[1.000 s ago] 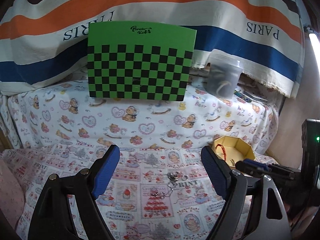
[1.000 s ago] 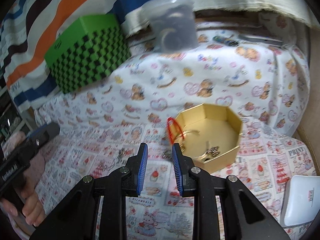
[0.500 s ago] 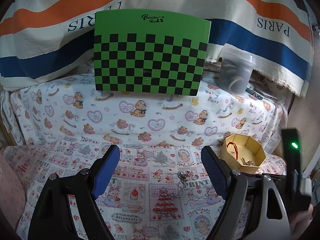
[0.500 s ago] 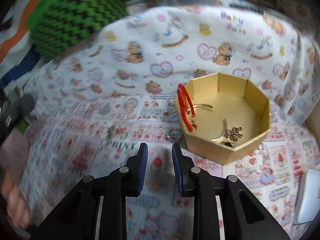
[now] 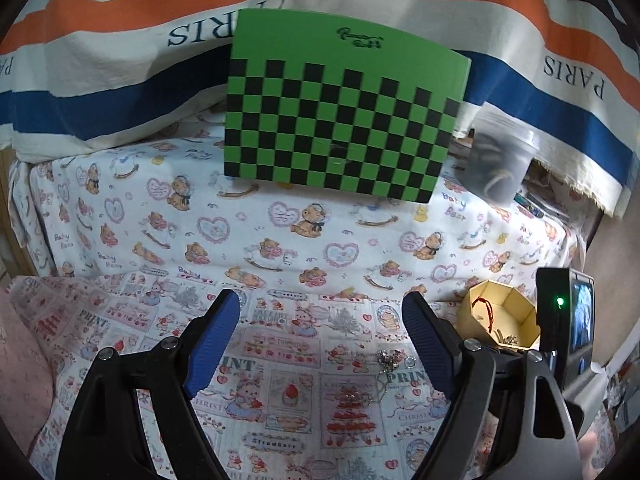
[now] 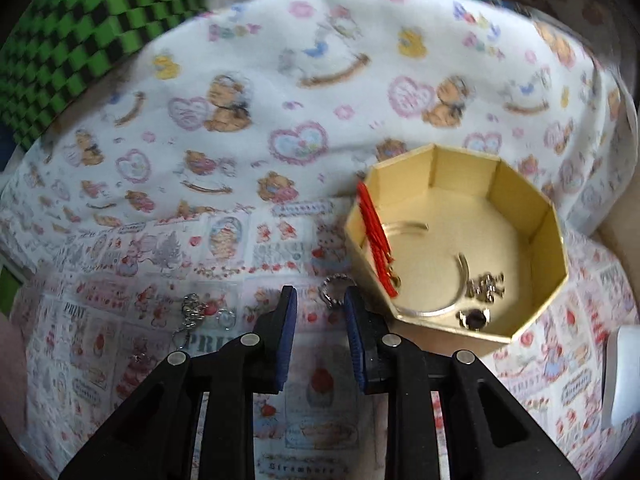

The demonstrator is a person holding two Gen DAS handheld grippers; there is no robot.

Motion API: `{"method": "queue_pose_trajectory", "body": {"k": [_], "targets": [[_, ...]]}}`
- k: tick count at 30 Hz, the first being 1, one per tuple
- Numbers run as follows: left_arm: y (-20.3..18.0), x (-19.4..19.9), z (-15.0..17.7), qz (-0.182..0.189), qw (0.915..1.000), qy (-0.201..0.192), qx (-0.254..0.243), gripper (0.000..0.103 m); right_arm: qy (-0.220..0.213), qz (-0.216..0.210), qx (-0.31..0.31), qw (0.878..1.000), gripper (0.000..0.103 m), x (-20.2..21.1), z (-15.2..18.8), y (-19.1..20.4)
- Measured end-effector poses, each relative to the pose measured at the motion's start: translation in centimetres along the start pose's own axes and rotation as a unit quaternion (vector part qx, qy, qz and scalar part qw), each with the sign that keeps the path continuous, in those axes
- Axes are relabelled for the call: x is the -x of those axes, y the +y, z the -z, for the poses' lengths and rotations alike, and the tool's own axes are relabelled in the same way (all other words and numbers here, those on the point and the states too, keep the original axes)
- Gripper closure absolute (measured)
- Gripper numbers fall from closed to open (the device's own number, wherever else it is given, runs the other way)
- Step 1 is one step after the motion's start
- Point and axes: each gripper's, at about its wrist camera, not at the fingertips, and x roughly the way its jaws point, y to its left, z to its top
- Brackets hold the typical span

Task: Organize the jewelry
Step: 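Move the right gripper down to the silver ring on the cloth, then close the right gripper on the silver ring while the left gripper closes on a silver chain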

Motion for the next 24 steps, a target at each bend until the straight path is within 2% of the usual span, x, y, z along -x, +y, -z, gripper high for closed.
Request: {"method": "queue_pose_trajectory", "body": {"k": [2,10,12,14,20,24], "targets": [[0.2,0.1,-0.1,0.001,1.0,-0.001,0.004,0.021,-0.009,0.0,0.017,1.0,0.076,0.2,-0.1,0.3],[0.6,0.1,-0.2,-0.005,1.0,-0.002,0.008,0.021,0.001,0.008,0.033,0.999,0.077,-1.3,-0.2,0.9],[0.7,0.0,-0.2,-0.007,0.9999,-0.002,0.007,0.021,0.007,-0.003,0.041,0.999,0.079,-1.6,0.0,1.3],[0.7,-0.1,-0.1,-0.01,0.9999,0.0,0.007,0.021,0.013,-0.017,0.046,0.999,0.085,-1.6,0.2,1.7],[1.1,-0.1,-0.2,-0.009,0.9998,0.001,0.016,0.021,0.036,-0.099,0.012,0.994,0.091,-0.7,0.5,1.5],[1.1,0.0,-0.2,-0.012,0.9998,0.002,0.017,0.021,-0.002,-0.061,0.037,0.997,0.091,0.5,0.5,2.2]]}}
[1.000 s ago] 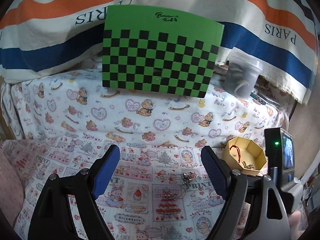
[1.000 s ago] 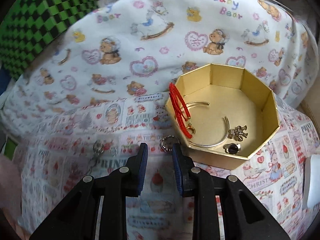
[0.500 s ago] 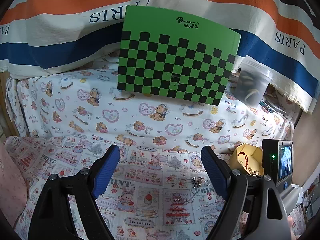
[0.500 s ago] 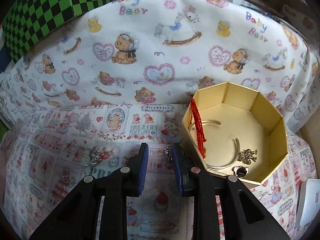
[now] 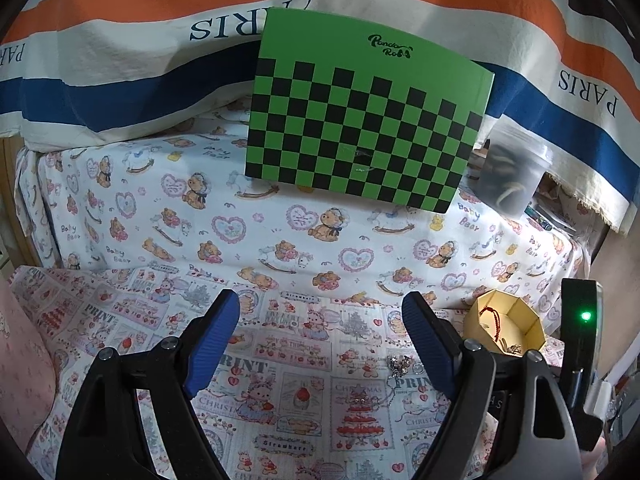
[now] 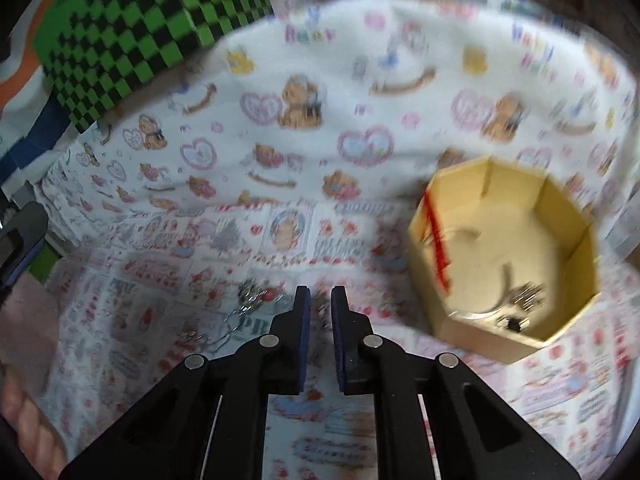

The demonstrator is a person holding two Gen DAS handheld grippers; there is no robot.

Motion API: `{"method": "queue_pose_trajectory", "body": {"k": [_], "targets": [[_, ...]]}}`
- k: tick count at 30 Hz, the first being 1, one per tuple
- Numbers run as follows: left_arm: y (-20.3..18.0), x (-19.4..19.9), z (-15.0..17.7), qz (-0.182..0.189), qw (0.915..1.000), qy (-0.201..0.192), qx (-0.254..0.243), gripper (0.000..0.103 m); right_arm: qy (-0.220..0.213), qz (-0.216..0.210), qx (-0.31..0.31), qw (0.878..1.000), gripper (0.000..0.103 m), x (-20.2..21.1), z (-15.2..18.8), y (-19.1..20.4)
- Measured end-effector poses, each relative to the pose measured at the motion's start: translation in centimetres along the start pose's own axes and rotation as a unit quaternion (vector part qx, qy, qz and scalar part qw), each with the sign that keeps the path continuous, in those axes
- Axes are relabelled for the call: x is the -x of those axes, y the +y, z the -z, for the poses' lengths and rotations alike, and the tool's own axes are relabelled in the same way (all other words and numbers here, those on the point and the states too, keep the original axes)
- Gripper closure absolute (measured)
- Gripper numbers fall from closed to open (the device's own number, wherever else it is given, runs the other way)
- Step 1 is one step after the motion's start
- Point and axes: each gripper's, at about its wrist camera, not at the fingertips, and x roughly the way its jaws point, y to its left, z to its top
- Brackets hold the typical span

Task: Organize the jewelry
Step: 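Close the right gripper on the silver ring while the left gripper closes on a silver chain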

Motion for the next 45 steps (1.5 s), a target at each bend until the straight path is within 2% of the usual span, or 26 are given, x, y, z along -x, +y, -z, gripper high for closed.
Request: {"method": "queue_pose_trajectory", "body": {"k": [2,4,7,10,11,13,14,16,18,21,22,24,27,28,30,32,35,37,39,45], "targets": [[-0.1,-0.2,0.1,-0.003,1.0,0.003,-0.003,0.021,0.016,0.0,0.0,1.0,0.088,-0.6,0.0,-0.2],[-0.2,-0.4,0.3,-0.005,1.0,0.007,-0.006,0.021,0.027,0.004,0.0,1.0,0.077,-1.5,0.1,-0.1],[-0.4,-0.7,0.5,-0.006,0.9998,0.011,-0.013,0.021,0.025,0.028,0.019,0.999,0.077,-1.0,0.5,-0.9],[-0.9,-1.2,0.7,-0.019,0.9992,0.02,-0.029,0.021,0.022,0.032,0.025,0.999,0.077,-1.3,0.5,-0.7],[-1.0,-1.5,0.8,-0.026,0.9986,0.028,-0.036,0.021,0.023,0.029,0.026,0.999,0.077,-1.3,0.5,-0.6],[-1.4,-2.8,1.2,-0.065,0.9948,0.062,-0.049,0.021,0.024,0.026,0.027,0.999,0.08,-1.2,0.5,-0.5],[-1.3,-3.4,1.4,-0.066,0.9935,0.078,-0.05,0.022,0.024,0.027,0.027,0.999,0.08,-1.2,0.5,-0.2],[-1.3,-4.4,1.8,-0.041,0.9923,0.107,-0.047,0.028,0.023,0.024,0.025,0.999,0.08,-0.8,0.6,-0.6],[-1.5,-5.3,2.3,-0.026,0.9884,0.14,-0.053,0.042,0.016,0.025,0.014,0.999,0.08,0.0,0.6,-0.9],[-2.1,-6.5,3.0,0.023,0.9793,0.194,-0.053,0.058,-0.002,0.014,0.005,1.0,0.08,2.1,0.6,-1.7],[-2.4,-6.7,3.3,0.038,0.9772,0.202,-0.054,0.06,-0.006,0.011,0.001,1.0,0.08,2.5,0.6,-1.9],[-3.1,-6.7,3.6,0.05,0.9777,0.194,-0.064,0.063,-0.017,0.009,-0.006,1.0,0.08,3.5,0.5,-2.4],[-4.4,-6.6,3.6,0.071,0.9813,0.156,-0.087,0.065,-0.033,0.01,-0.015,0.999,0.08,4.8,0.1,-2.9],[-5.0,-6.8,3.6,0.078,0.9802,0.154,-0.097,0.068,-0.037,0.01,-0.017,0.999,0.08,5.2,0.0,-3.1],[-6.1,-7.6,3.6,0.093,0.9754,0.164,-0.115,0.08,-0.042,0.011,-0.019,0.999,0.08,5.5,0.0,-3.4],[-7.2,-8.4,3.9,0.097,0.9727,0.171,-0.124,0.081,-0.045,0.014,-0.018,0.999,0.08,5.7,0.0,-3.6],[-8.0,-9.3,3.9,0.092,0.9732,0.174,-0.119,0.083,-0.045,0.012,-0.027,0.999,0.08,5.8,-0.1,-4.2],[-8.2,-9.5,4.0,0.094,0.9733,0.171,-0.121,0.091,-0.044,0.011,-0.031,0.998,0.08,5.5,0.0,-4.3],[-8.3,-9.7,4.2,0.091,0.9728,0.172,-0.125,0.103,-0.042,0.011,-0.034,0.998,0.08,5.6,0.1,-4.6],[-8.1,-10.1,4.4,0.097,0.9733,0.174,-0.114,0.103,-0.037,0.009,-0.033,0.999,0.08,5.1,0.2,-4.3]]}}
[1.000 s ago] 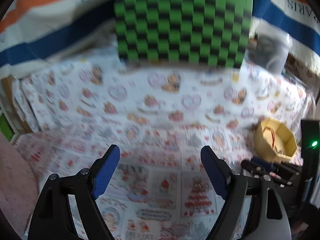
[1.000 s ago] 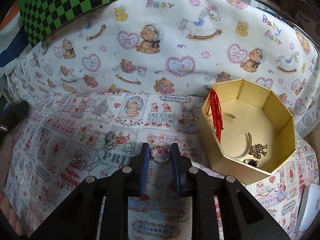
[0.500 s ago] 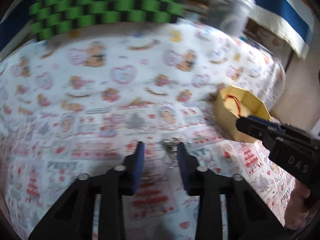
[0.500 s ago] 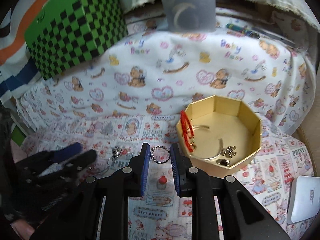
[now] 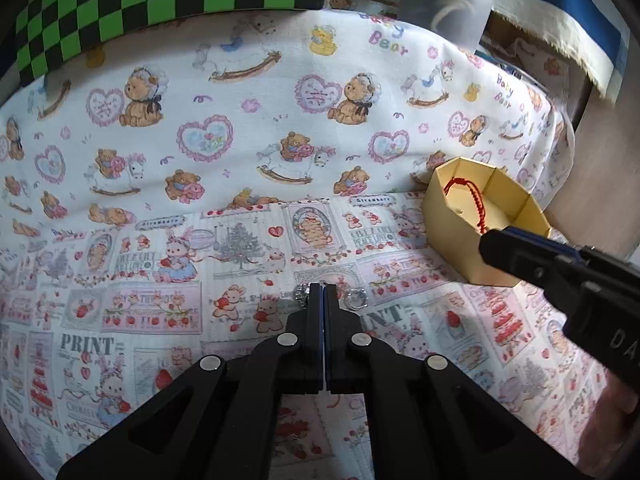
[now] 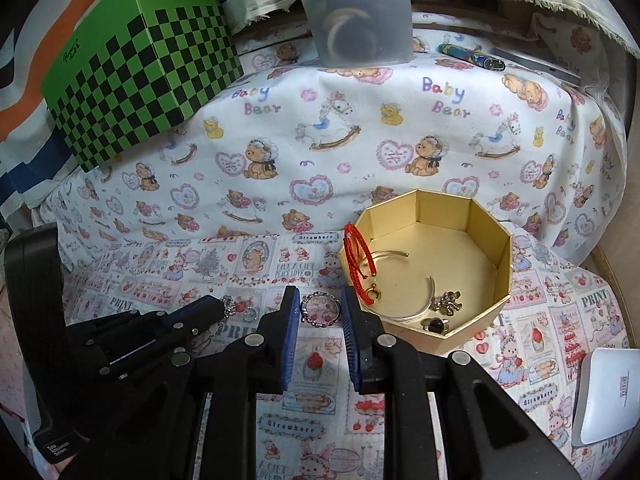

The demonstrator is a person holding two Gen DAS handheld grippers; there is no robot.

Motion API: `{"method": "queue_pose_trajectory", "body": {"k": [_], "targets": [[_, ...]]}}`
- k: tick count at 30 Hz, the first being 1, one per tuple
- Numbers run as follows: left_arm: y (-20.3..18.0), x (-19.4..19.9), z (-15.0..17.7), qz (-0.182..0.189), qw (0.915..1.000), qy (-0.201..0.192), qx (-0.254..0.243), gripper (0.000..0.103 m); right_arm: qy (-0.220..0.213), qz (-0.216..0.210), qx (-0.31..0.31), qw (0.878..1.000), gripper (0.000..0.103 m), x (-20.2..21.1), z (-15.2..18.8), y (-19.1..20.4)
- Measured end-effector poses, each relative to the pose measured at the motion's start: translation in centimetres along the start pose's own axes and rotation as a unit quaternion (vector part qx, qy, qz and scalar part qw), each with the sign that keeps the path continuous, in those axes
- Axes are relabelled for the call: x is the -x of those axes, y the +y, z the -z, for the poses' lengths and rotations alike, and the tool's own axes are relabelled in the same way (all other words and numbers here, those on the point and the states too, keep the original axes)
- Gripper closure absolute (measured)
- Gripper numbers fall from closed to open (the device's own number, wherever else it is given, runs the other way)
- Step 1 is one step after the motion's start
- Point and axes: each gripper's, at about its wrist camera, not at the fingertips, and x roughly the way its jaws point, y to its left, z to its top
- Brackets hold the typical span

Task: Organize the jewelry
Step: 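Close the right gripper on the silver ring while the left gripper closes on a silver chain, then lift the ring and chain and carry both grippers over the gold box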

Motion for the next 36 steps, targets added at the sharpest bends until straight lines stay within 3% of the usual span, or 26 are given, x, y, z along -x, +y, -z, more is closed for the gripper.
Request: {"method": "queue_pose_trajectory", "body": {"k": [5,8,15,21,29,32,36], "targets": [[0.4,0.3,0.3,0.008,1.0,-0.004,-0.001,0.093,0.0,0.002,-0.002,1.0,0.08,-0.1,-0.1,0.0],[0.1,-0.9,0.3,0.002,0.9998,0.015,0.008,0.093,0.007,-0.004,-0.008,1.0,0.08,-0.4,0.0,-0.1],[1.2,-0.2,0.4,0.007,0.9995,0.006,0.03,0.096,0.006,-0.007,-0.011,1.0,0.08,-0.3,-0.1,-0.2],[2.2,3.9,0.8,0.04,0.9976,-0.041,0.04,0.096,0.002,-0.009,-0.021,1.0,0.08,0.1,-0.3,-0.9],[3.8,8.9,0.6,0.045,0.991,-0.106,0.069,0.097,-0.009,-0.029,-0.026,0.999,0.08,1.5,-0.4,-0.7],[3.4,10.9,0.7,0.051,0.9876,-0.136,0.059,0.097,-0.017,-0.034,-0.022,0.999,0.08,2.2,-0.3,-0.3],[2.2,12.1,0.9,0.033,0.984,-0.17,0.044,0.096,-0.028,-0.04,-0.011,0.999,0.08,3.0,-0.2,0.4]]}}
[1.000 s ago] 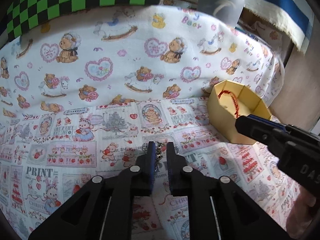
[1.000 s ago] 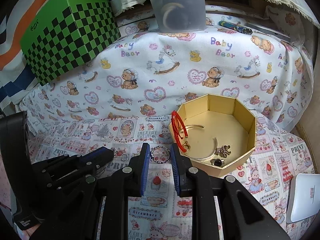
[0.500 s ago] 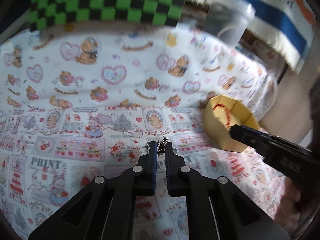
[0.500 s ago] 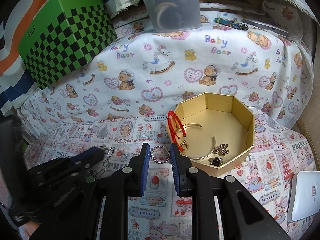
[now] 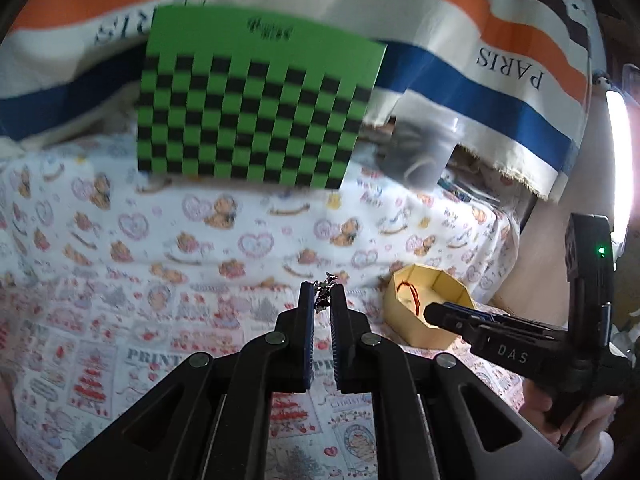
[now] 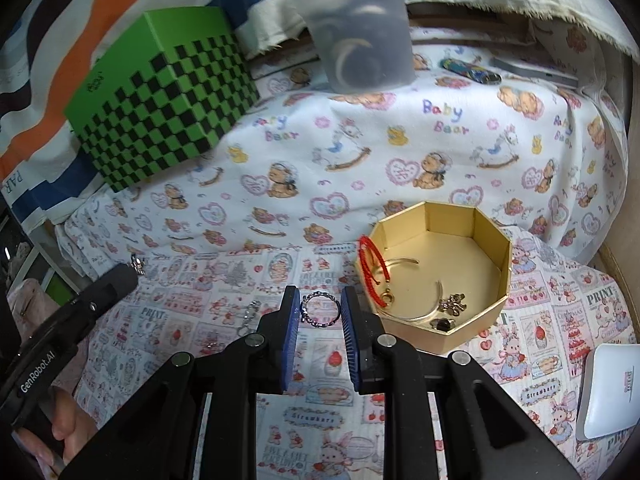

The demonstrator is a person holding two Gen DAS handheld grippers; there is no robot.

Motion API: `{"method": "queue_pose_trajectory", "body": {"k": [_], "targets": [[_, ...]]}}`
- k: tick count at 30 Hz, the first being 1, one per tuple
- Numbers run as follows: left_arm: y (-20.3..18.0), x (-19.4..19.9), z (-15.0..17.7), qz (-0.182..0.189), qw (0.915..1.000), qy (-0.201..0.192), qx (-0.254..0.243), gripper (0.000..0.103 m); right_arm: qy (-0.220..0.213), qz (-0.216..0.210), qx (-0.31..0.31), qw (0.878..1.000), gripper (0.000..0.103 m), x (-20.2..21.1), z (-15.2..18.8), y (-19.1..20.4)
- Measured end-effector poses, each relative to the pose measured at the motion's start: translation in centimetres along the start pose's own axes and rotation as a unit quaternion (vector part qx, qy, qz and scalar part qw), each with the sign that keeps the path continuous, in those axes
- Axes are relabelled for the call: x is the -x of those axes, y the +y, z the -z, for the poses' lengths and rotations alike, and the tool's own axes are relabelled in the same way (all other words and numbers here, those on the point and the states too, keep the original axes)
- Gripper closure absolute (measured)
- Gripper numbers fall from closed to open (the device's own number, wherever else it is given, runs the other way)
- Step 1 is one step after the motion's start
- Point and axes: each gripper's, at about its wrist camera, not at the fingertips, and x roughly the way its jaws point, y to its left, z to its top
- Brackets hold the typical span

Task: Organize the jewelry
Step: 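Lift the ring and chain and carry both grippers over the gold box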

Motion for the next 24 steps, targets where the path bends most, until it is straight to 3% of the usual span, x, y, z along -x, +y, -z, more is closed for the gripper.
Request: {"method": "queue_pose_trajectory", "body": {"k": [7,12,17,21,24], "targets": [[-0.5,1.6,-0.3,0.001,0.9995,-0.032,-0.005,0.096,-0.061,-0.015,0.025,0.998,0.08,3.8,-0.1,0.6],[-1.5,2.1,-0.3,0.002,0.999,-0.041,-0.019,0.096,-0.122,0.01,0.075,0.99,0.08,6.8,0.2,0.9],[-2.3,1.9,0.2,0.023,0.9983,-0.044,-0.031,0.096,-0.145,0.057,0.113,0.981,0.08,6.7,0.6,-0.2],[-2.7,1.9,0.3,0.012,0.9993,-0.034,-0.013,0.097,-0.13,0.047,0.082,0.987,0.08,6.4,0.2,-2.0],[-4.3,2.9,0.0,0.032,0.998,-0.045,-0.031,0.096,-0.134,0.043,0.071,0.987,0.08,6.5,0.1,-2.9]]}}
